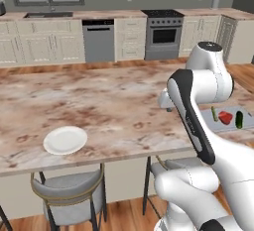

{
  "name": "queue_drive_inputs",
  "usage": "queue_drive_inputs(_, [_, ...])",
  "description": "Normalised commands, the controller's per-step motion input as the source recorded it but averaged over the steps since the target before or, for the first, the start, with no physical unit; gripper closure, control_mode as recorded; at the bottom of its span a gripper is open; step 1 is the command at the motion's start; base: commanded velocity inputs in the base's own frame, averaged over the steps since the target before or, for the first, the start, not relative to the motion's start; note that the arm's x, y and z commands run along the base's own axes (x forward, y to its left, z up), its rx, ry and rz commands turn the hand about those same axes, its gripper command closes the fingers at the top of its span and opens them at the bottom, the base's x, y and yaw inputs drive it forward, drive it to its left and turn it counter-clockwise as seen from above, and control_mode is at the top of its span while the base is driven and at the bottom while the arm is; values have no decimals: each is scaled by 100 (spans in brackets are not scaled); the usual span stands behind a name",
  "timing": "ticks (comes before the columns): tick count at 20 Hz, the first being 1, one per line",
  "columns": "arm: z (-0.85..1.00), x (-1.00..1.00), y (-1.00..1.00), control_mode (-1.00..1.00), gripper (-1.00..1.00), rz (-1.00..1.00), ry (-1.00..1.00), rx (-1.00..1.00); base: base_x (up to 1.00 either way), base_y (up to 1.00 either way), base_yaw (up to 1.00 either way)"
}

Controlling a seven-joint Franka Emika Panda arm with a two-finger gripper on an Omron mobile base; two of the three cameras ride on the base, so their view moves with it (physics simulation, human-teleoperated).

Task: Create a steak meal by picking up the steak and asparagus from the tray and placing them on the plate. Leave the cucumber on the tray.

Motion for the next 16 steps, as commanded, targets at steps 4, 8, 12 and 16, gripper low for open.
queue_drive_inputs(4, [0, 0, 0, 100, -100, 0, 0, 0, 42, 0, 0])
queue_drive_inputs(8, [-1, 6, 0, -100, -100, 0, 0, 0, 27, 0, 0])
queue_drive_inputs(12, [0, 18, 0, -100, -100, 0, 0, 0, 0, 0, 0])
queue_drive_inputs(16, [-3, 12, -1, -100, -100, -2, 0, 0, 0, 0, 0])
